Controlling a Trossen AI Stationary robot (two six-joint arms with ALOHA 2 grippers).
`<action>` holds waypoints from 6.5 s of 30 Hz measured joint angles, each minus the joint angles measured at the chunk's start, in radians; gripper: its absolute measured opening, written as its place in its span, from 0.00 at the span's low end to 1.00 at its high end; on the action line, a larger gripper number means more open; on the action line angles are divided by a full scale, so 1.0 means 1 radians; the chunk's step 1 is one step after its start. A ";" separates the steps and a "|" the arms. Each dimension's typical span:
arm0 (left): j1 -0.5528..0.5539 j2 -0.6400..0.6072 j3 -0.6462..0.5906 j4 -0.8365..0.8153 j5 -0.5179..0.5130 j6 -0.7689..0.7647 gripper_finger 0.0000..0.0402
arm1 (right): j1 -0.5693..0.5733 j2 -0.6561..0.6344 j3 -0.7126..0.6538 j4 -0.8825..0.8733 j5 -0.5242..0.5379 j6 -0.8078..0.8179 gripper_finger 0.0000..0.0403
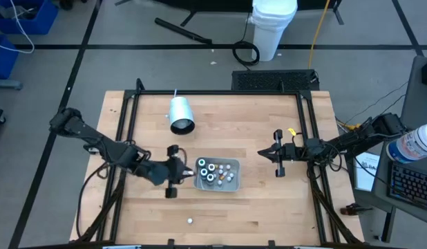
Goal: Pick & Place food coloring
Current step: Put the red food coloring bottle into the gray bin, then put the violet food coloring bottle into the gray bin
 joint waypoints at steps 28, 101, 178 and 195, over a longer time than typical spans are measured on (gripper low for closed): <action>0.219 0.638 0.601 -0.160 0.286 0.289 0.19 | 0.000 0.000 0.000 -0.023 0.000 -0.004 0.00; 0.237 0.790 0.800 -0.426 0.235 0.311 0.49 | 0.000 0.000 0.000 -0.024 0.000 -0.020 0.00; -0.089 0.106 -0.582 0.951 0.454 0.214 0.01 | 0.000 0.000 0.000 -0.016 0.005 -0.052 0.00; -0.186 0.106 -0.583 0.963 0.190 0.304 0.01 | 0.000 0.000 0.000 -0.016 0.026 -0.051 0.00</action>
